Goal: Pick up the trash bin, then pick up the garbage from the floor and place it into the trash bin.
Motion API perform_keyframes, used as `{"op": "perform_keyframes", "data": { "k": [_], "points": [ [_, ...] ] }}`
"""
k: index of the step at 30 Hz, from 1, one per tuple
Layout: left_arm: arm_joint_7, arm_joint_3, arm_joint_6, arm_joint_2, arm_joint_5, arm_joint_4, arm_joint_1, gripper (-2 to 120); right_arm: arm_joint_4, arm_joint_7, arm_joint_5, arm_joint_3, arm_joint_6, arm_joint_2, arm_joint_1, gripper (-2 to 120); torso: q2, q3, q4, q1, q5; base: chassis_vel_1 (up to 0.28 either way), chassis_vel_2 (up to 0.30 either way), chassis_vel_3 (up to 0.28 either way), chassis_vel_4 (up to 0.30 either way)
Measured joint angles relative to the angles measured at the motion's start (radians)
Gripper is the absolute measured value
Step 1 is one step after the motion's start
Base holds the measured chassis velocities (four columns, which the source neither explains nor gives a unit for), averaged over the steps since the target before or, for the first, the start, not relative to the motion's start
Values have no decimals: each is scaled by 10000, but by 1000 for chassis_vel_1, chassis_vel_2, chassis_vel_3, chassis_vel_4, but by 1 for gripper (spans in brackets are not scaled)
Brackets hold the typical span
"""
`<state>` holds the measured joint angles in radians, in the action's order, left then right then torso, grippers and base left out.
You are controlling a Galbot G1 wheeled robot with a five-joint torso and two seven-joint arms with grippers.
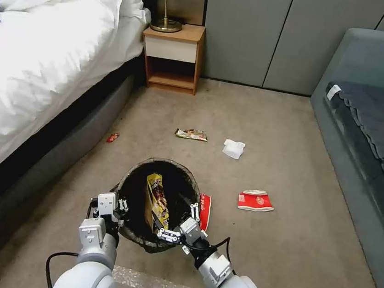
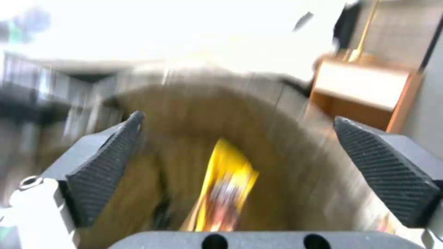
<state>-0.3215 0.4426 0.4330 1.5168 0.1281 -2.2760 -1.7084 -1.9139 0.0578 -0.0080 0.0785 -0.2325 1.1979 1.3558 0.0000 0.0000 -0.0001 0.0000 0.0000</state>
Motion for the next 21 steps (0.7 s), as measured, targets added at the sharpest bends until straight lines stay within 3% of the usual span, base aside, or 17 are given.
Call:
{"op": "perform_keyframes", "data": {
  "k": [3,6,10,15,21],
  "points": [
    [-1,20,0,-14,4,47,1,0,-301,-36,-77,-108,-69,40,-39,100,0,0,1,0,0,0,0,0,0],
    [1,133,-6,-43,9,217,33,0,-2322,-586,-275,-868,-50,271,-34,100,0,0,1,0,0,0,0,0,0],
    [-1,251,-40,-55,9,289,38,0,-3229,-1124,-596,-1544,30,515,522,100,0,0,2,-1,-1,0,0,0,0],
    [3,327,-64,-56,88,279,14,0,-3331,-1557,-986,-2303,-335,832,1558,100,0,0,0,0,-1,0,0,0,0],
    [2,587,-29,-90,296,257,170,0,-2428,-2491,-1186,-2759,-912,1132,3027,100,0,-1,-1,-1,0,0,0,0,0]
  ]
}}
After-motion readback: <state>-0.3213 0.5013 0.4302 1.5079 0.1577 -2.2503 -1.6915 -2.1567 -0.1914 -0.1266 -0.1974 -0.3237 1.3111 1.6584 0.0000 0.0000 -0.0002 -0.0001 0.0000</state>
